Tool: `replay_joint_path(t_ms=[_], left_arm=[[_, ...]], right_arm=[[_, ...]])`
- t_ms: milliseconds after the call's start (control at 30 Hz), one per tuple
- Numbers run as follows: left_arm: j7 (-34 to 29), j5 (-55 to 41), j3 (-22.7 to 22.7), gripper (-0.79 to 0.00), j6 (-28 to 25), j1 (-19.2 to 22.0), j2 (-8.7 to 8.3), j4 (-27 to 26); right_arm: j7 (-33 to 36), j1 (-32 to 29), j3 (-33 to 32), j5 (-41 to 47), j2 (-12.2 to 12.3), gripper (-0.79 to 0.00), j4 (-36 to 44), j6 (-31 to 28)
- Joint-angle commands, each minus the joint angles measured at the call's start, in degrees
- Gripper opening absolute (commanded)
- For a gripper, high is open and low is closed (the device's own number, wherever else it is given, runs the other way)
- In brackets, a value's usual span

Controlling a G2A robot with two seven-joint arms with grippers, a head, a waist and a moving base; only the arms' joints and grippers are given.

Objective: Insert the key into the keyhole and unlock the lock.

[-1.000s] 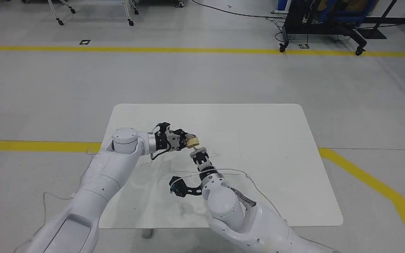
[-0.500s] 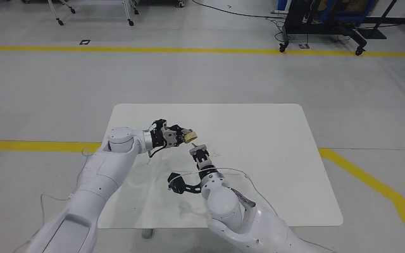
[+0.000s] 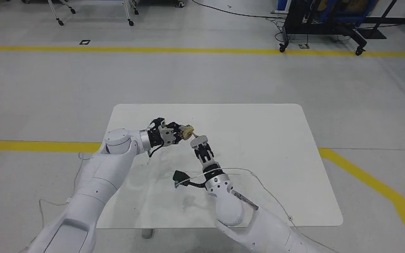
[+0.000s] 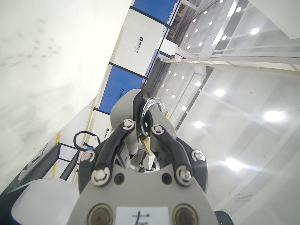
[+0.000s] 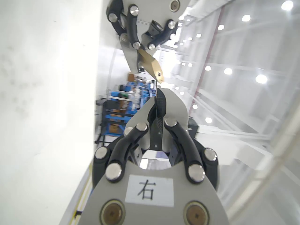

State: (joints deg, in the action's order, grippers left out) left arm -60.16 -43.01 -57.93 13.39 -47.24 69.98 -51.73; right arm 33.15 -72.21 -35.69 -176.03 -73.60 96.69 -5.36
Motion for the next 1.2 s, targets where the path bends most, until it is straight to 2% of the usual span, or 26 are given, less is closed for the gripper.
replay_joint_path(t_ms=[0, 67, 167, 267, 367, 600, 800, 1167], left_arm=[[-0.08, -1.05, -0.98, -0.785, -1.14, -0.45, -0.12, -0.42], [-0.02, -1.24, -1.59, -0.785, -2.0, -0.93, -0.25, -0.93], [0.68, -0.15, -2.13, -0.785, -3.65, -1.43, -0.45, -2.16], [2.1, 1.32, -2.25, -0.785, -5.47, -2.23, -0.54, -3.81], [3.55, 2.68, -2.44, -0.785, -7.08, -3.05, -0.64, -5.38], [5.5, 3.49, -4.1, -0.785, -9.18, -4.91, -1.03, -8.07], [7.66, 5.71, -5.07, -0.785, -12.49, -6.69, -1.32, -10.95], [8.29, 7.72, -5.57, -0.785, -12.6, -8.35, -1.52, -13.78]], right_arm=[[2.52, 2.95, 3.12, 0.03, 1.59, -0.785, -1.62, 2.93], [5.86, 5.51, 6.96, 0.03, 3.09, -0.785, -2.32, 2.96], [11.98, 10.02, 14.06, 0.03, 4.82, -0.785, -1.61, -2.68], [16.88, 13.27, 19.67, 0.03, 5.53, -0.785, 0.1, -7.62], [19.22, 14.49, 22.44, 0.03, 5.75, -0.785, 1.09, -7.78], [20.34, 14.19, 23.07, 0.03, 5.79, -0.785, 0.9, -6.75], [19.0, 12.1, 20.84, 0.03, 5.11, -0.785, 0.15, -6.51], [16.99, 9.48, 16.12, 0.65, 3.1, -0.785, -1.46, -7.16]])
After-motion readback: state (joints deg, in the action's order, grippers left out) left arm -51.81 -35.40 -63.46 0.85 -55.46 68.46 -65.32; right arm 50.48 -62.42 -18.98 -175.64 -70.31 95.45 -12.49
